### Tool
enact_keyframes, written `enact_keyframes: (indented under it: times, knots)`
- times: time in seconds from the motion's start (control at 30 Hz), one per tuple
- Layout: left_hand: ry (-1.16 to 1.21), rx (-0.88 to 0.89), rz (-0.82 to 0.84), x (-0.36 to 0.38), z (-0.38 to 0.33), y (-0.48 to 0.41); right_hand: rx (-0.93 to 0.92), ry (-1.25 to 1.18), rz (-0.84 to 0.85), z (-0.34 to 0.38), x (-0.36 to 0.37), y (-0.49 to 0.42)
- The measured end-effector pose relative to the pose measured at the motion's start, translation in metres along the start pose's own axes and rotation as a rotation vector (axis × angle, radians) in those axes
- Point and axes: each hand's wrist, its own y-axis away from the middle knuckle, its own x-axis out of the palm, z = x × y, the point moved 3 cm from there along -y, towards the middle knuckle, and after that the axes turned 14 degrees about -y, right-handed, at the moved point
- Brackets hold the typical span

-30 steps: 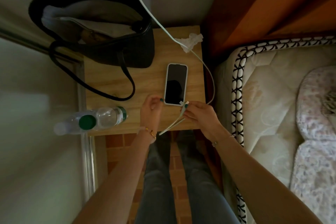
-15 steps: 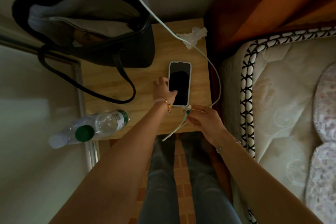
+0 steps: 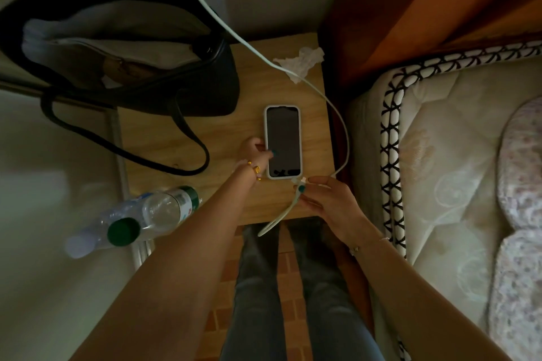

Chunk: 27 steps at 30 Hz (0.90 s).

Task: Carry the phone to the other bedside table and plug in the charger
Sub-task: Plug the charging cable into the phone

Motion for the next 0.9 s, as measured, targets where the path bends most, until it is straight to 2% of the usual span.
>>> enact_keyframes:
  times: [0.2, 0.4, 0.57, 0.7, 0.9]
  knots:
    - [0.076, 0.084, -0.004, -0.003, -0.003, 0.009, -0.008, 0.002, -0.015, 0.005, -0.002, 0.005]
    - [0.189, 0.036, 0.009, -0.011, -0.014, 0.019, -0.037, -0.018, 0.045, 0.015, 0.004, 0.015]
    - [0.572, -0.078, 0.076, -0.027, -0.02, 0.032, -0.025, -0.042, 0.096, 0.019, 0.013, 0.025]
    - [0.809, -0.125, 0.12, -0.045, -0.024, 0.042, -0.019, -0.025, 0.071, 0.021, 0.02, 0.034]
    - [0.811, -0.154, 0.171, -0.055, -0.027, 0.052, -0.068, -0.016, 0.045, 0.031, 0.04, 0.043]
